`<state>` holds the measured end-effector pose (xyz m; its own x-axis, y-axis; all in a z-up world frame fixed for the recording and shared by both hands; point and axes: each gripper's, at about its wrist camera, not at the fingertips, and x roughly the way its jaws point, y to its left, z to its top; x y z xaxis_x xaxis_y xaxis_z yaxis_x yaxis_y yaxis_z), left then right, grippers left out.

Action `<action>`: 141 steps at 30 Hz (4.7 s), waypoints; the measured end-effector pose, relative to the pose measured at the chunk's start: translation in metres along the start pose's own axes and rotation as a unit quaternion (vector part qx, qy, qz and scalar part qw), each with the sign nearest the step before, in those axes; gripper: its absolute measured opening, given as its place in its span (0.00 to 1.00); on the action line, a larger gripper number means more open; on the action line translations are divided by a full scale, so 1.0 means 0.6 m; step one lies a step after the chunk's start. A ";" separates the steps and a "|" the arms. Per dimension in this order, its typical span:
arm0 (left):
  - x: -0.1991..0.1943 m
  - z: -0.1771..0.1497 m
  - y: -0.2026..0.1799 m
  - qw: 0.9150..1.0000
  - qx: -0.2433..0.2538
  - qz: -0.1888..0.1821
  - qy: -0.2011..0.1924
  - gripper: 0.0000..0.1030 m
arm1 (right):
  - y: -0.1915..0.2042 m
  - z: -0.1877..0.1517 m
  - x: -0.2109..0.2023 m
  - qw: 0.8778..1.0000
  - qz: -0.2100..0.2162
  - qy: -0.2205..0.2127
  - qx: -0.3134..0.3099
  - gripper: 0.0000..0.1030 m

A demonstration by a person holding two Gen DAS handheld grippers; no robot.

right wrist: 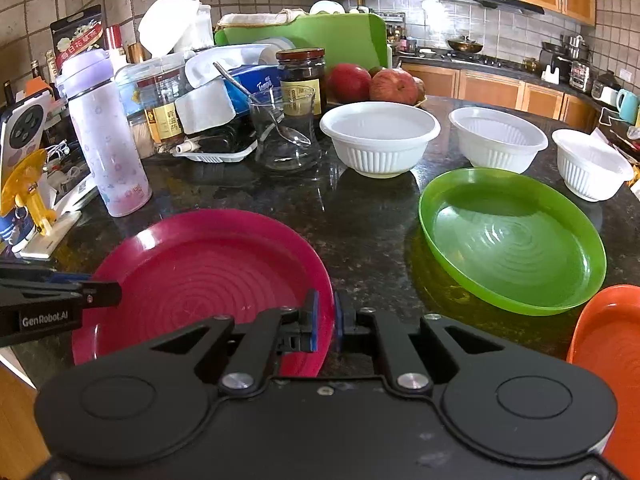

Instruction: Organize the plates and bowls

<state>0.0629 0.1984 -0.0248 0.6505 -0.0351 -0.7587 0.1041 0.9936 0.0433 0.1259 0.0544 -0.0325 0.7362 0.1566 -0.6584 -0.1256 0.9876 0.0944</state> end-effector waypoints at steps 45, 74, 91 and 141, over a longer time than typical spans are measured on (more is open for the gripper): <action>-0.020 0.027 -0.373 0.994 0.041 -0.095 -0.018 0.62 | -0.440 -0.103 -0.230 0.983 -0.135 -0.109 0.059 0.53; 0.006 0.001 -0.445 0.998 0.002 -0.058 0.028 0.36 | -0.492 -0.117 -0.152 0.997 -0.035 -0.031 0.058 0.18; 0.007 0.005 -0.457 0.997 0.006 -0.069 0.029 0.30 | -0.490 -0.123 -0.143 0.998 -0.021 -0.015 0.061 0.11; -0.048 0.014 -0.340 0.999 -0.003 -0.038 -0.033 0.18 | -0.356 -0.073 -0.165 0.997 -0.018 -0.060 0.036 0.11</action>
<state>0.0293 -0.0045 -0.0061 0.6888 -0.1176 -0.7153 0.1511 0.9884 -0.0170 0.0510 -0.1728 -0.0203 0.8142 0.1172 -0.5686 -0.0531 0.9903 0.1281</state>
